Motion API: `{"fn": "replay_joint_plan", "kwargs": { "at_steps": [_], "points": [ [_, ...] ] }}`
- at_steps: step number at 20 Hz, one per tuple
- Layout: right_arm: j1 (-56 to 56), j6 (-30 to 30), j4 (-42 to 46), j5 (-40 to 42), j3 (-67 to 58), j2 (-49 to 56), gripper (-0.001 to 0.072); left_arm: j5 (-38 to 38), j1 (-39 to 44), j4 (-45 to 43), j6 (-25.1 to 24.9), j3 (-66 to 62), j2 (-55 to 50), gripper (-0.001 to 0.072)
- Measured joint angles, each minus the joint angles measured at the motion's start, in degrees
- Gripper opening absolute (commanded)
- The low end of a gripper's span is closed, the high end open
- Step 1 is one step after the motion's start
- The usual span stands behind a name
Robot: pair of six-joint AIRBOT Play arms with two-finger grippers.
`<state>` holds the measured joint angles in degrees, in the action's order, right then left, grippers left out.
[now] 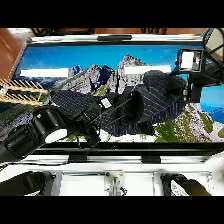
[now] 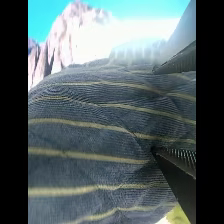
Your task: Fold the shirts.
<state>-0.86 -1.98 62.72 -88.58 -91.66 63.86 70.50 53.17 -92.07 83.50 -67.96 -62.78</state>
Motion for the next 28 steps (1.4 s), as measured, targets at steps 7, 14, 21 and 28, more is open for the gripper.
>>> {"fn": "replay_joint_plan", "kwargs": {
  "at_steps": [7,14,21,28],
  "points": [
    [0.81,1.01,-2.43,-3.52,0.00,6.38,0.0571,0.15,-0.26,-0.55,-4.20,-1.57,0.00,0.0050],
    [6.36,0.52,1.42,-4.42,0.00,8.94,0.0207,0.00,-3.98,-2.14,-8.15,-5.14,0.00,0.0050],
    [7.37,-3.63,1.99,-5.11,0.00,8.44,0.0112,-0.81,-8.00,-1.95,-9.75,-6.23,-0.04,0.0206],
    [7.56,-8.44,1.46,-5.66,0.04,2.69,0.0111,-0.37,-13.57,-2.16,-9.81,-7.26,0.24,0.0684]
  ]
}}
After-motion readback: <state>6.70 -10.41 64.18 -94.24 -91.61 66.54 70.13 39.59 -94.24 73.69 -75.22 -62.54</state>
